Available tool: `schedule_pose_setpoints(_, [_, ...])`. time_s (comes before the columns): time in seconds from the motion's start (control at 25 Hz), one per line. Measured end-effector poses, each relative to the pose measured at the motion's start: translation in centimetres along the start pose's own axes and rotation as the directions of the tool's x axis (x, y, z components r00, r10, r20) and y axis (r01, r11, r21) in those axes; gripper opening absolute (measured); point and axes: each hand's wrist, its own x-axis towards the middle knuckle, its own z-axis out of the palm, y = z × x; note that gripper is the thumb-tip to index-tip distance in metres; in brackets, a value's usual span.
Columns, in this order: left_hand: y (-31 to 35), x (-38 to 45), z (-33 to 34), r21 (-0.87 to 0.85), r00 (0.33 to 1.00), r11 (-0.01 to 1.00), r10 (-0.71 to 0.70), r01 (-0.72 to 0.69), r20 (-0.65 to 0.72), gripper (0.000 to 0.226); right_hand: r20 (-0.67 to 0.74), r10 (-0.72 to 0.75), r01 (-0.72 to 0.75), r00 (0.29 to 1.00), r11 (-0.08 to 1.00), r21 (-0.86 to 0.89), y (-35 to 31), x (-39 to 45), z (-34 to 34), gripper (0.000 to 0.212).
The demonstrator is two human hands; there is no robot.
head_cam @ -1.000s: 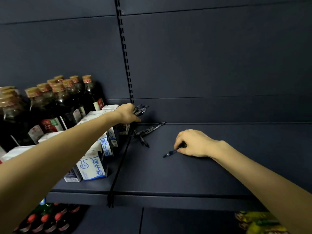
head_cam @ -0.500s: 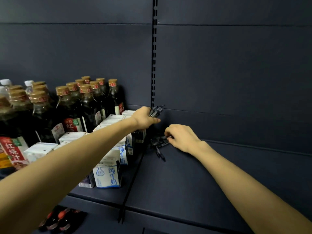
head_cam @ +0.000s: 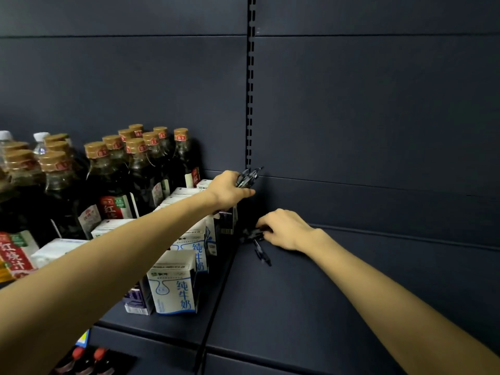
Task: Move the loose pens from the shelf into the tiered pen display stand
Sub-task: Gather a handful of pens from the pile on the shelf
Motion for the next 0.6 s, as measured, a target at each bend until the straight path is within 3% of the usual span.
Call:
schedule_pose_setpoints(0.28, [0.5,0.1,-0.6,-0.033,1.000,0.999,0.002,-0.001,0.026,0.032,-0.089,0.153,-0.131,0.984,0.969,0.208,3.7,-1.1,-1.3,0.021])
schedule_pose_setpoints(0.6, [1.3,-0.5,0.6,0.041,0.998,0.999,0.033,-0.035,0.055,0.028,-0.017,0.098,-0.096,0.995,0.990,0.103,3.9,-2.9,-0.7,0.023])
